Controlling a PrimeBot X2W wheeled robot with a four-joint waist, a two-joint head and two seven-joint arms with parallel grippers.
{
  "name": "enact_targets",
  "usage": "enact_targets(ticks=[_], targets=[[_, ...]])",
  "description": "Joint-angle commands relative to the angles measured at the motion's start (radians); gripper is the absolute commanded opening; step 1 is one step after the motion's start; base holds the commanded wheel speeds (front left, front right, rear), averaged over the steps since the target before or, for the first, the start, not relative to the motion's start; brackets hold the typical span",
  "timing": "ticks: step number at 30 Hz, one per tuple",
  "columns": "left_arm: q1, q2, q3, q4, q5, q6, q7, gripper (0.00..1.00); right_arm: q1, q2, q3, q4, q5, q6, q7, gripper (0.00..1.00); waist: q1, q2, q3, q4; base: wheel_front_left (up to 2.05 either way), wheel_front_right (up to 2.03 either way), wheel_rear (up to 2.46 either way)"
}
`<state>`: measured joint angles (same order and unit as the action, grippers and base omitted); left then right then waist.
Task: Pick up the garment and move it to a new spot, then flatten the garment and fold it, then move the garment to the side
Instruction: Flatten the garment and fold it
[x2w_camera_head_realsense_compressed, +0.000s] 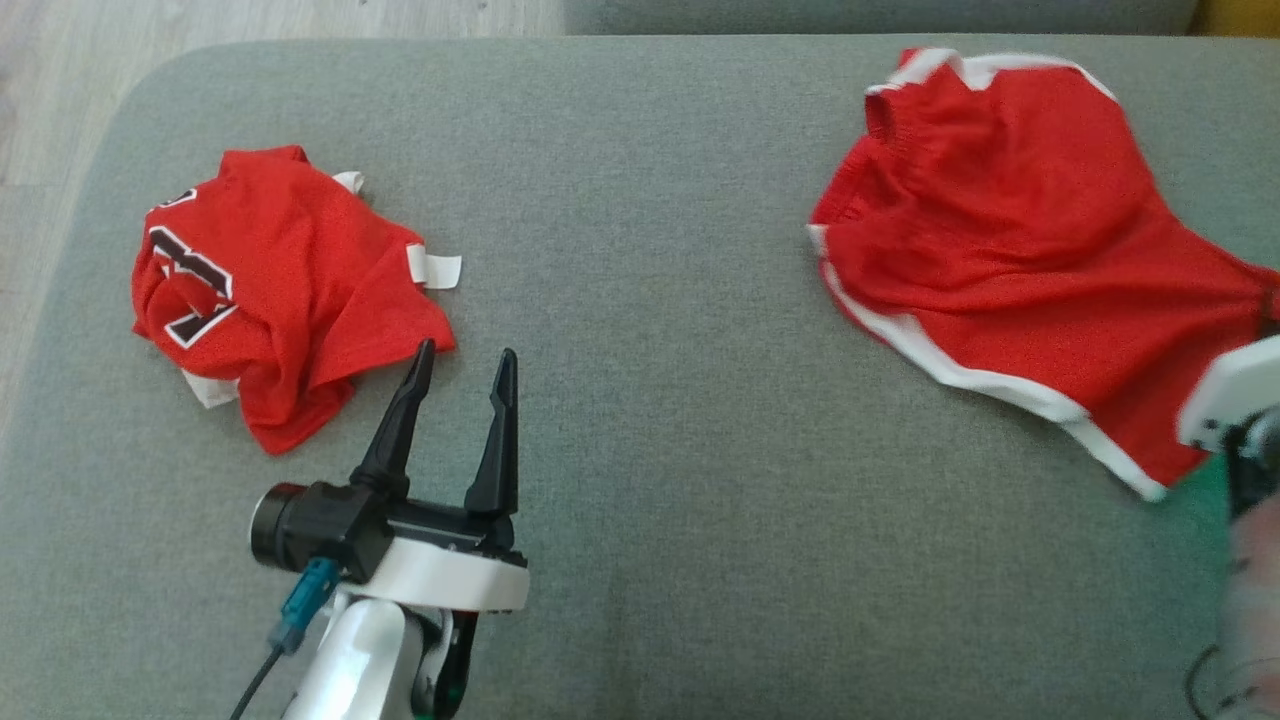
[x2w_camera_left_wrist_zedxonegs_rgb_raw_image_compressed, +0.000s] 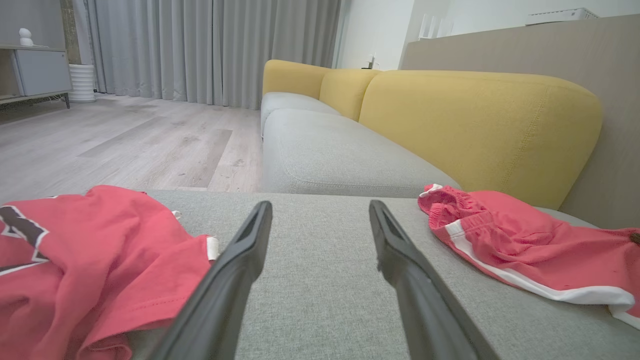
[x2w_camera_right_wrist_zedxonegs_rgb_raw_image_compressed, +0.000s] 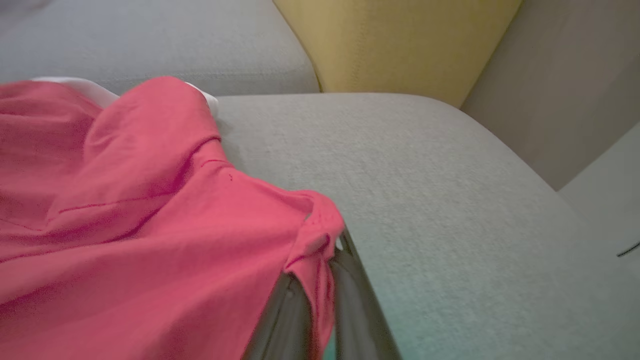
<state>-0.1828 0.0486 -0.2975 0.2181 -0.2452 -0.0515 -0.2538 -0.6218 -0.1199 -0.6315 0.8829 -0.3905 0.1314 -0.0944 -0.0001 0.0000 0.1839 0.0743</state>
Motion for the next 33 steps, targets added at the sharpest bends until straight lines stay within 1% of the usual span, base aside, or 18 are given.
enact_targets(ticks=[1,2,3,4,6,9,13,15,16,17,19,20,21,22,24,28,30,33], targets=[[-0.018,0.002,0.024,-0.031,0.005,0.006,-0.008,1.0,-0.02,-0.026,-0.01,-0.041,-0.043,-0.001,0.034,0.0,0.0001,0.0,-0.002,0.002,0.0,0.0,0.0],[-0.018,0.002,0.024,-0.031,0.005,0.006,-0.008,1.0,-0.022,-0.035,-0.029,-0.046,-0.063,-0.001,0.051,0.0,0.0001,0.0,-0.003,0.003,0.0,0.0,0.0],[-0.018,0.002,0.024,-0.032,0.004,0.006,-0.008,1.0,-0.024,-0.043,-0.048,-0.053,-0.086,-0.001,0.062,0.43,0.0001,0.0,-0.002,0.005,0.0,0.0,0.0],[-0.018,0.002,0.024,-0.032,0.003,0.006,-0.008,1.0,-0.025,-0.045,-0.065,-0.059,-0.108,-0.001,0.071,1.0,0.0001,0.0,-0.003,0.007,0.0,0.0,0.0],[-0.016,0.002,0.027,-0.031,0.001,0.008,-0.008,1.0,-0.04,-0.025,-0.105,-0.082,-0.15,-0.001,0.051,1.0,0.0001,0.0,-0.011,0.011,0.0,0.0,0.0],[-0.011,0.002,0.032,-0.029,0.0,0.01,-0.008,1.0,-0.055,0.015,-0.113,-0.099,-0.17,-0.001,-0.015,1.0,0.0001,0.0,-0.023,0.009,0.0,0.0,0.0],[-0.001,0.002,0.041,-0.03,0.0,0.014,-0.008,1.0,-0.062,0.059,-0.067,-0.103,-0.15,-0.001,-0.117,1.0,0.0001,0.0,-0.043,-0.002,0.0,0.0,0.0],[0.007,0.002,0.046,-0.033,0.001,0.017,-0.008,1.0,-0.059,0.067,-0.021,-0.102,-0.116,-0.001,-0.146,1.0,0.0001,0.0,-0.052,-0.012,0.0,0.0,0.0],[0.011,0.002,0.046,-0.034,0.001,0.016,-0.008,1.0,-0.059,0.068,0.019,-0.088,-0.08,-0.001,-0.155,1.0,0.0001,0.0,-0.057,-0.017,0.0,0.0,0.0],[0.011,0.002,0.046,-0.034,0.001,0.016,-0.008,1.0,-0.059,0.068,0.019,-0.088,-0.08,-0.001,-0.155,1.0,0.0001,0.0,-0.057,-0.017,0.0,0.0,0.0],[0.018,0.002,0.046,-0.034,0.003,0.015,-0.008,1.0,-0.056,0.069,0.129,-0.056,0.021,-0.001,-0.165,1.0,0.0001,0.0,-0.065,-0.026,0.0,0.0,0.0],[0.02,0.002,0.046,-0.034,0.004,0.015,-0.008,1.0,-0.05,0.069,0.193,-0.07,0.082,-0.001,-0.166,1.0,0.0001,0.0,-0.068,-0.031,0.0,0.0,0.0],[0.021,0.002,0.046,-0.035,0.005,0.015,-0.008,1.0,-0.035,0.069,0.261,-0.099,0.148,-0.001,-0.166,1.0,0.0001,0.0,-0.07,-0.035,0.0,0.0,0.0],[0.023,0.002,0.047,-0.036,0.006,0.016,-0.008,1.0,0.024,0.069,0.383,-0.178,0.278,-0.001,-0.167,1.0,0.0001,0.0,-0.076,-0.044,0.0,0.0,0.0],[0.024,0.002,0.047,-0.037,0.006,0.017,-0.008,1.0,0.1,0.069,0.489,-0.269,0.371,-0.001,-0.167,1.0,0.0001,0.0,-0.079,-0.051,0.0,0.0,0.0],[0.027,0.002,0.043,-0.037,0.007,0.017,-0.008,1.0,0.234,0.07,0.621,-0.401,0.486,-0.001,-0.167,1.0,0.0001,0.0,-0.083,-0.058,0.0,0.0,0.0],[0.027,0.002,0.042,-0.038,0.008,0.017,-0.008,1.0,0.274,0.07,0.658,-0.438,0.509,-0.001,-0.167,1.0,0.0001,0.0,-0.081,-0.059,0.0,0.0,0.0],[0.025,0.002,0.037,-0.041,0.009,0.015,-0.008,1.0,0.301,0.07,0.686,-0.468,0.507,-0.001,-0.167,1.0,0.0001,0.0,-0.071,-0.051,0.0,0.0,0.0]])
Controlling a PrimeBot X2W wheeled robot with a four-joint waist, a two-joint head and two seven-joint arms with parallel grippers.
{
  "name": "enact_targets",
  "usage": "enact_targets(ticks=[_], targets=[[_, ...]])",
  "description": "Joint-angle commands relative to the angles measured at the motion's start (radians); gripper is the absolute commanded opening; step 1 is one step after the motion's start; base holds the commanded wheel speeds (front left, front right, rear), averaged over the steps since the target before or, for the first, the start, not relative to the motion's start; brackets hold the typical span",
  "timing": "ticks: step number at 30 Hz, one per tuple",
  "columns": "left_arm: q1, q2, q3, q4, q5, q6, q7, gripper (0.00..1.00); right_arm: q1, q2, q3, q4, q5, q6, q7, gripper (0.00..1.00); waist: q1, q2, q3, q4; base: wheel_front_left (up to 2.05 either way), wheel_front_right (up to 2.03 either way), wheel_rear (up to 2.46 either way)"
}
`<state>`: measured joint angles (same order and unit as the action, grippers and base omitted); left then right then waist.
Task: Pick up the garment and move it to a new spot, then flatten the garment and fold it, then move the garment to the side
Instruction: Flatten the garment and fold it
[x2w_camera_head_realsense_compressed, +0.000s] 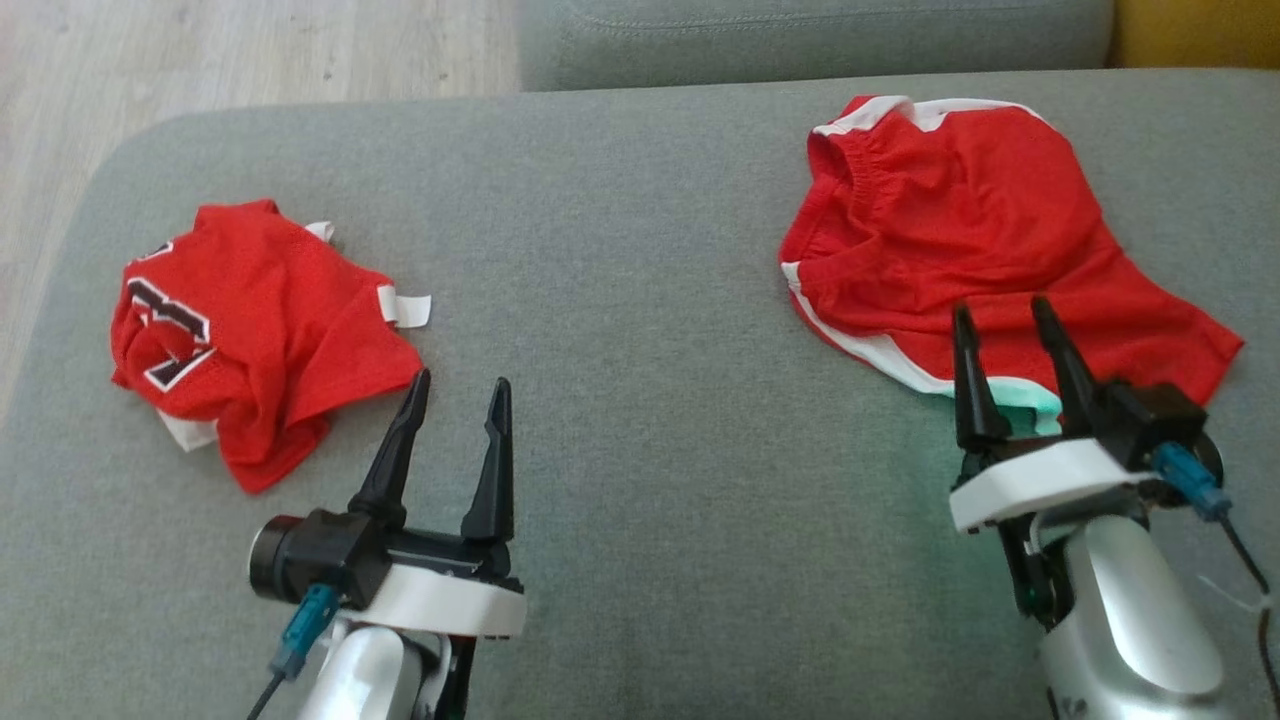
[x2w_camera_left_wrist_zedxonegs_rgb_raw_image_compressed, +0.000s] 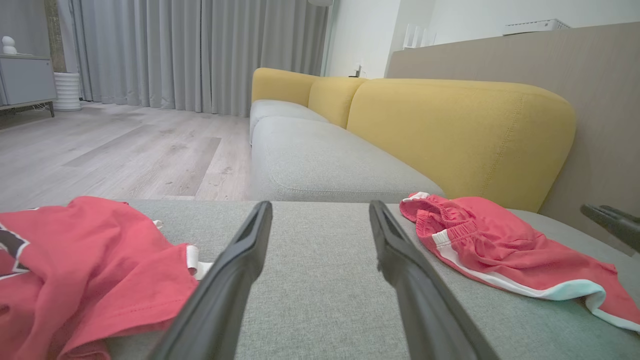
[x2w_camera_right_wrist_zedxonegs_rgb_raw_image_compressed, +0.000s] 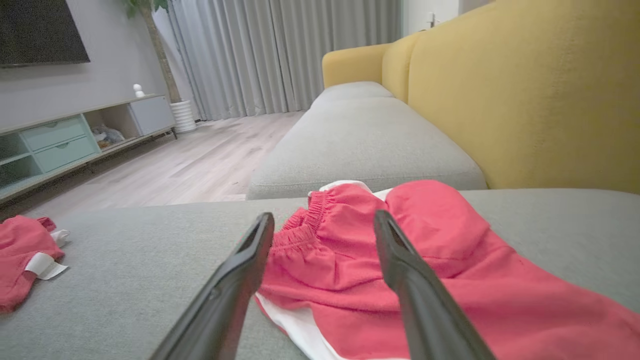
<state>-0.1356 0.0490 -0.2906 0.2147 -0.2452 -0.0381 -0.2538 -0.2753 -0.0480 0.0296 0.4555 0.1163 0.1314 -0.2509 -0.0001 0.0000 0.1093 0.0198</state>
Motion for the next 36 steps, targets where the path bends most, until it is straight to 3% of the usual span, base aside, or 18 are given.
enact_targets(ticks=[1,10,16,27,36], targets=[[-0.024,0.001,0.028,-0.038,0.008,0.001,-0.008,1.0,-0.043,-0.002,0.031,-0.044,-0.006,-0.001,-0.011,1.0,0.0001,0.0,0.009,0.007,0.0,0.0,0.0],[-0.057,0.001,0.003,-0.041,-0.009,-0.001,-0.008,1.0,-0.106,-0.002,0.123,-0.007,-0.057,-0.001,0.048,1.0,0.0001,0.0,0.094,0.083,0.0,0.0,0.0],[-0.09,0.001,-0.021,-0.038,-0.024,0.0,-0.008,1.0,-0.173,-0.002,0.157,0.103,-0.065,-0.001,0.127,1.0,0.0001,0.0,0.154,0.152,0.0,0.0,0.0],[-0.123,0.001,-0.043,-0.04,-0.043,0.007,-0.008,1.0,-0.312,-0.002,-0.045,0.272,-0.196,-0.001,0.089,1.0,0.0001,0.0,0.196,0.212,0.0,0.0,0.0],[-0.125,0.001,-0.056,-0.036,-0.049,0.012,-0.008,1.0,-0.347,-0.002,-0.114,0.329,-0.237,-0.001,0.056,1.0,0.0001,0.0,0.191,0.205,0.0,0.0,0.0]])
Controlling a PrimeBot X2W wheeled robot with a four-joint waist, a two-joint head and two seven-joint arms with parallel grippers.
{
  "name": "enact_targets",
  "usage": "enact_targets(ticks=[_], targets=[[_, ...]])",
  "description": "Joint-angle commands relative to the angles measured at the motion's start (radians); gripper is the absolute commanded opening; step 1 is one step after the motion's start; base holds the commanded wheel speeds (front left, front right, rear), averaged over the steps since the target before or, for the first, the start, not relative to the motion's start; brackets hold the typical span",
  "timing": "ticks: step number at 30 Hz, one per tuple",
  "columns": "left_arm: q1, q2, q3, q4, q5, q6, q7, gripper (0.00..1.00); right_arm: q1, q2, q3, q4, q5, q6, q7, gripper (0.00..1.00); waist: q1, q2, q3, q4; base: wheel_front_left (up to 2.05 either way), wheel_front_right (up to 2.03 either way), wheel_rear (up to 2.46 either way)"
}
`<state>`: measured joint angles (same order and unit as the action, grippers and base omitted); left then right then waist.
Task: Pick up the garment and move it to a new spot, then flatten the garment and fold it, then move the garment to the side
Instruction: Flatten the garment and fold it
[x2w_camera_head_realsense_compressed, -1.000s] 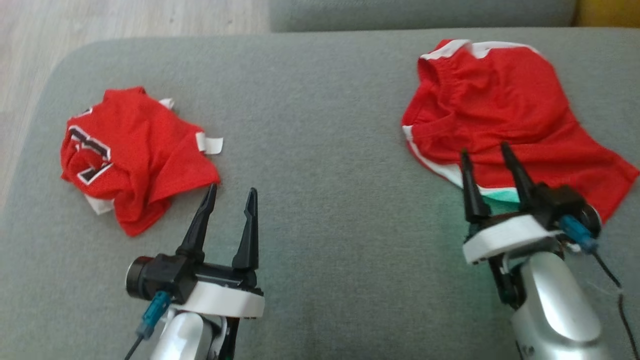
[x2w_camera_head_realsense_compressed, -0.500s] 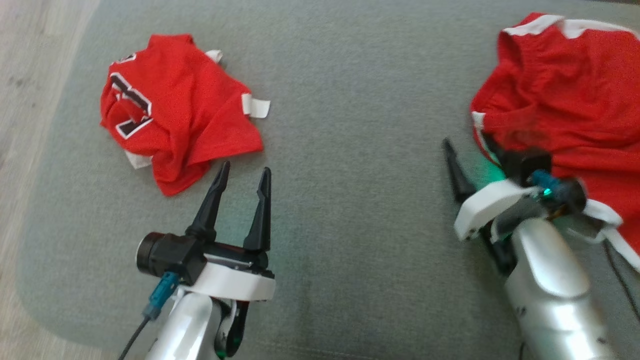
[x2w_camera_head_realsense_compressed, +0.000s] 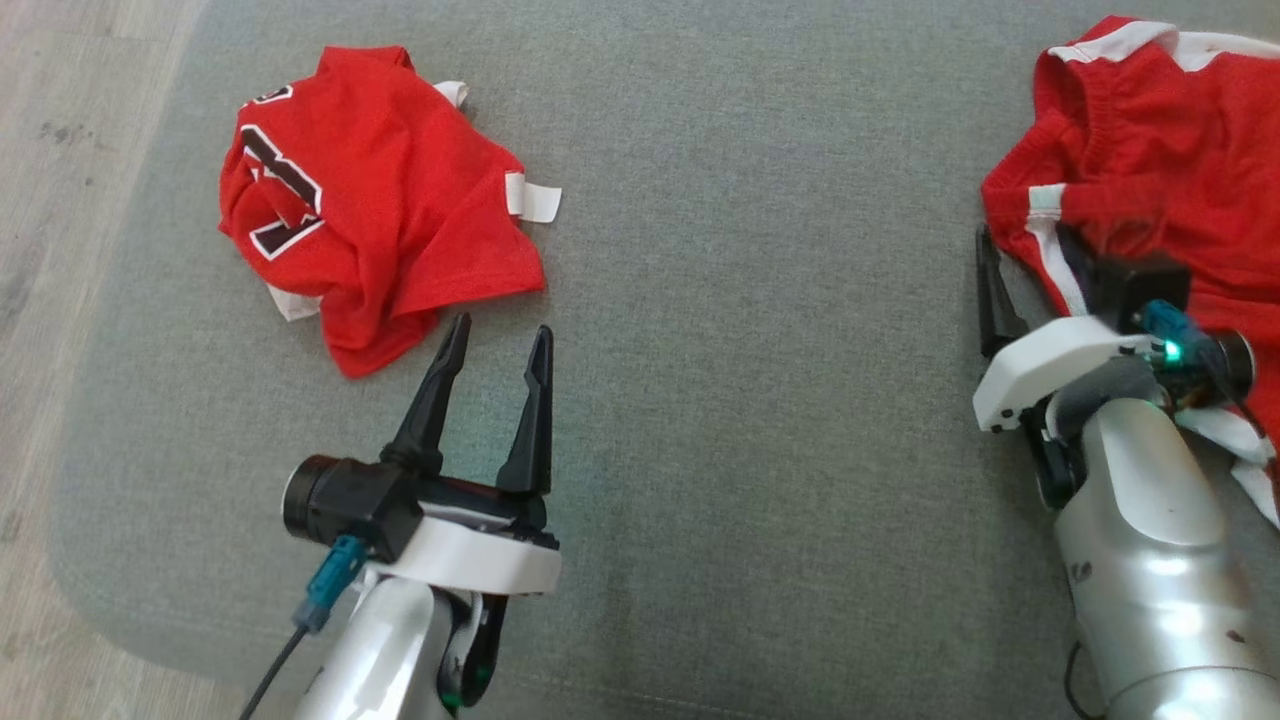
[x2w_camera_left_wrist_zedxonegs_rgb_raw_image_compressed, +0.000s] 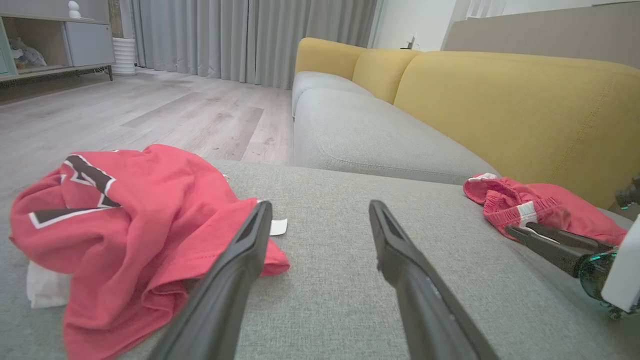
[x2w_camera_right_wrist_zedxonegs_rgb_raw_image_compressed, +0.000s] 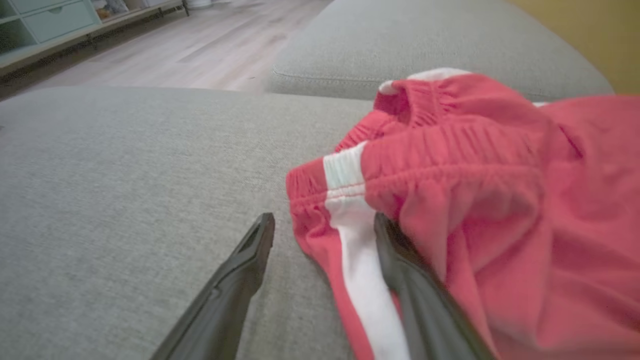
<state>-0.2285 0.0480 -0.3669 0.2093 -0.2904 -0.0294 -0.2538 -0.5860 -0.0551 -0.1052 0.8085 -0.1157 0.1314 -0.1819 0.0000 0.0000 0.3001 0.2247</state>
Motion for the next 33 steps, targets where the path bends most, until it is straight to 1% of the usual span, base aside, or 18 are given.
enact_targets(ticks=[1,6,11,12,13,16,20,24,26,28,29,33], targets=[[-0.034,0.002,0.018,-0.031,-0.004,0.003,-0.008,1.0,-0.04,0.005,0.013,-0.014,-0.007,-0.001,-0.013,1.0,0.0,0.0,0.001,0.0,0.0,0.0,0.0],[-0.041,0.002,0.01,-0.031,-0.002,0.0,-0.008,1.0,-0.071,0.005,-0.012,0.05,-0.032,-0.001,-0.011,1.0,0.0,0.0,0.007,0.005,0.0,0.0,0.0],[-0.04,0.002,0.009,-0.03,0.0,-0.001,-0.008,1.0,-0.109,0.005,-0.012,0.122,-0.059,-0.001,-0.016,1.0,0.0,0.0,0.011,0.007,0.0,0.0,0.0],[-0.04,0.002,0.009,-0.028,0.001,-0.002,-0.008,1.0,-0.115,0.005,-0.011,0.137,-0.063,-0.001,-0.017,0.53,0.0,0.0,0.011,0.007,0.0,0.0,0.0],[-0.04,0.002,0.009,-0.027,0.001,-0.003,-0.008,1.0,-0.12,0.005,-0.007,0.15,-0.065,-0.001,-0.019,0.0,0.0,0.0,0.009,0.007,0.0,0.0,0.0],[-0.041,0.002,0.011,-0.024,0.001,-0.002,-0.008,1.0,-0.129,0.005,0.025,0.188,-0.05,-0.001,-0.035,0.0,0.0,0.0,0.001,0.005,0.0,0.0,0.0],[-0.038,0.002,0.018,-0.02,0.003,-0.002,-0.008,1.0,-0.133,0.005,0.132,0.214,0.036,-0.001,-0.061,0.0,0.0,0.0,-0.015,-0.005,0.0,0.0,0.0],[-0.032,0.002,0.025,-0.018,0.004,-0.002,-0.008,1.0,-0.109,0.005,0.296,0.183,0.164,-0.001,-0.073,0.0,0.0,0.0,-0.037,-0.02,0.0,0.0,0.0],[-0.029,0.002,0.029,-0.016,0.006,-0.002,-0.008,1.0,-0.084,0.005,0.398,0.148,0.238,-0.001,-0.075,0.0,0.0,0.0,-0.05,-0.027,0.0,0.0,0.0],[-0.025,0.002,0.032,-0.015,0.008,-0.002,-0.008,1.0,-0.065,0.005,0.476,0.112,0.294,-0.001,-0.075,0.0,0.0,0.0,-0.062,-0.035,0.0,0.0,0.0],[-0.02,0.002,0.036,-0.014,0.01,-0.002,-0.008,1.0,-0.05,0.005,0.537,0.085,0.34,-0.001,-0.073,0.0,0.0,0.0,-0.074,-0.04,0.0,0.0,0.0],[-0.01,0.002,0.042,-0.013,0.014,-0.001,-0.008,1.0,-0.021,0.005,0.66,0.032,0.416,-0.001,-0.048,0.0,0.0,0.0,-0.098,-0.047,0.0,0.0,0.0]])
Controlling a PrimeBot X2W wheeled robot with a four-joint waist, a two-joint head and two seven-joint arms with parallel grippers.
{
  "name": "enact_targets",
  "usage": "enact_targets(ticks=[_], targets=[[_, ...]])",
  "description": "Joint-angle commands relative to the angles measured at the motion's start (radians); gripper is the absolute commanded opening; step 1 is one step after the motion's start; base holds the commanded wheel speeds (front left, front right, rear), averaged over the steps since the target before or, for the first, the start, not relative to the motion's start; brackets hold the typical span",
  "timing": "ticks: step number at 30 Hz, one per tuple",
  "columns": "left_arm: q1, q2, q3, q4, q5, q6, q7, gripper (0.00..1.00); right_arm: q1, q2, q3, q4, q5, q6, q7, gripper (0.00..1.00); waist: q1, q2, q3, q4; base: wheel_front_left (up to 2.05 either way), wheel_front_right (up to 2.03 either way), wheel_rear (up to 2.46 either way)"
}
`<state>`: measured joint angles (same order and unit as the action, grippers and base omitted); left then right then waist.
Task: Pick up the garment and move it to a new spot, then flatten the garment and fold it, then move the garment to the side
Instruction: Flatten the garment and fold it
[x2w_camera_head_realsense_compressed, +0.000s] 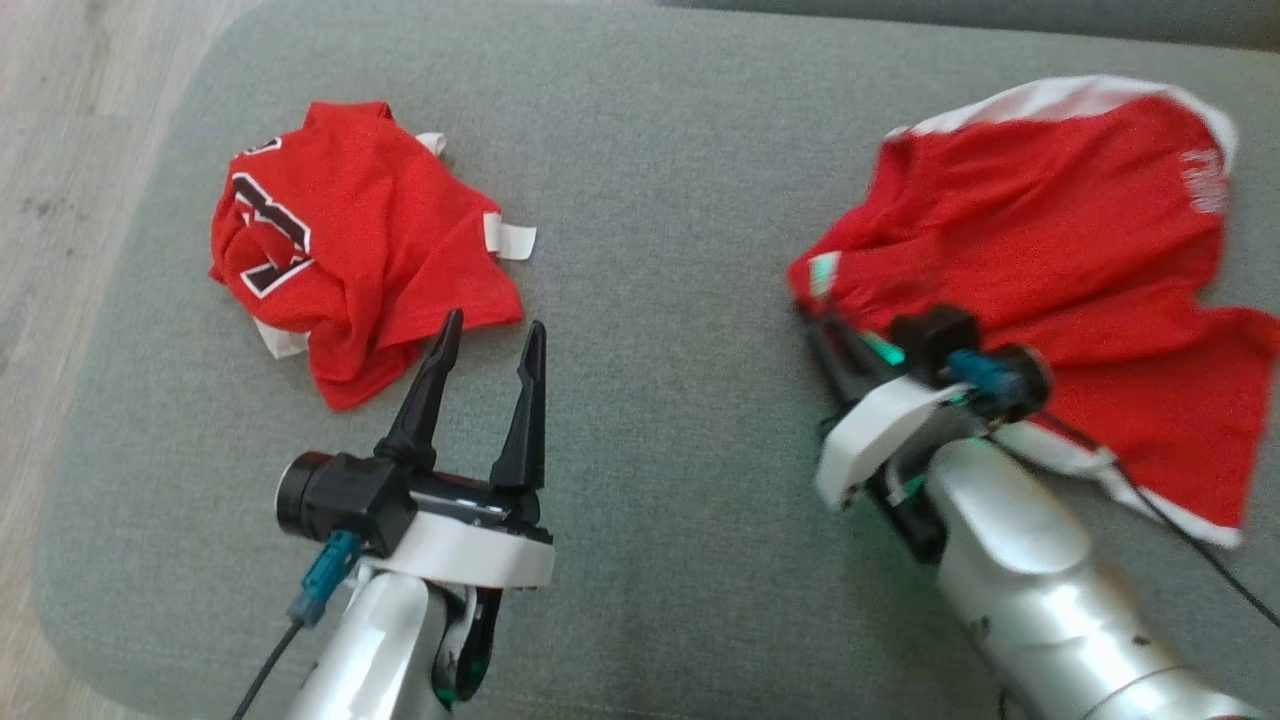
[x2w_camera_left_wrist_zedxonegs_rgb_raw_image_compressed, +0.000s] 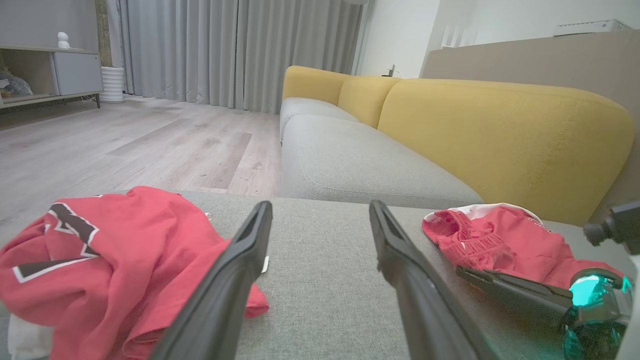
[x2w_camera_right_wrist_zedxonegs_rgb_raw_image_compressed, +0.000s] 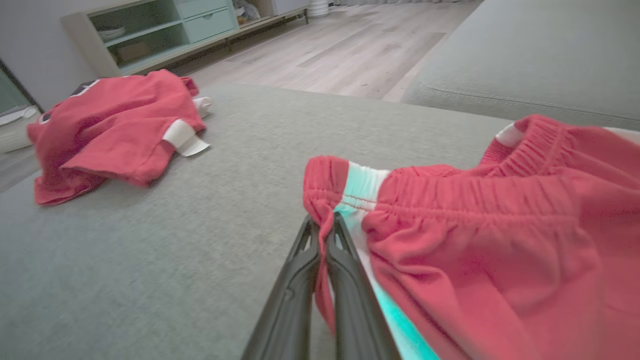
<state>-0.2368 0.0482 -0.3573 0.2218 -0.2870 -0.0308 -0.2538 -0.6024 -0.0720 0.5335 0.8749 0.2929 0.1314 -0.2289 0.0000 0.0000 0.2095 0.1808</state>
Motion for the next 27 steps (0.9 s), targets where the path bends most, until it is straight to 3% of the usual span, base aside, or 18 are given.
enact_targets(ticks=[1,12,13,14,15,21,27], targets=[[0.001,0.002,0.034,-0.025,0.011,0.0,-0.008,1.0,0.004,0.022,0.053,-0.049,0.025,-0.001,0.007,0.0,0.0,0.0,-0.013,-0.005,0.0,0.0,0.0],[0.041,0.002,0.056,-0.023,0.022,0.003,-0.008,1.0,0.082,0.022,0.313,-0.133,0.117,-0.001,0.092,0.0,0.0,0.0,-0.07,-0.029,0.0,0.0,0.0],[0.045,0.002,0.058,-0.024,0.024,0.003,-0.008,1.0,0.085,0.022,0.32,-0.129,0.111,-0.001,0.091,0.12,0.0,0.0,-0.074,-0.033,0.0,0.0,0.0],[0.048,0.002,0.06,-0.025,0.025,0.002,-0.008,1.0,0.088,0.022,0.324,-0.125,0.107,-0.001,0.088,0.93,0.0,0.0,-0.077,-0.036,0.0,0.0,0.0],[0.051,0.002,0.062,-0.025,0.027,0.001,-0.008,1.0,0.093,0.022,0.327,-0.123,0.11,-0.001,0.085,1.0,0.0,0.0,-0.082,-0.04,0.0,0.0,0.0],[0.066,0.002,0.081,-0.037,0.018,-0.005,-0.008,1.0,0.101,0.022,0.26,-0.126,0.162,-0.001,0.04,1.0,0.0,0.0,-0.112,-0.079,0.0,0.0,0.0],[0.077,0.002,0.1,-0.042,0.03,-0.007,-0.008,1.0,0.11,0.02,0.125,-0.144,0.144,-0.001,-0.011,1.0,0.0,0.0,-0.14,-0.144,0.0,0.0,0.0]])
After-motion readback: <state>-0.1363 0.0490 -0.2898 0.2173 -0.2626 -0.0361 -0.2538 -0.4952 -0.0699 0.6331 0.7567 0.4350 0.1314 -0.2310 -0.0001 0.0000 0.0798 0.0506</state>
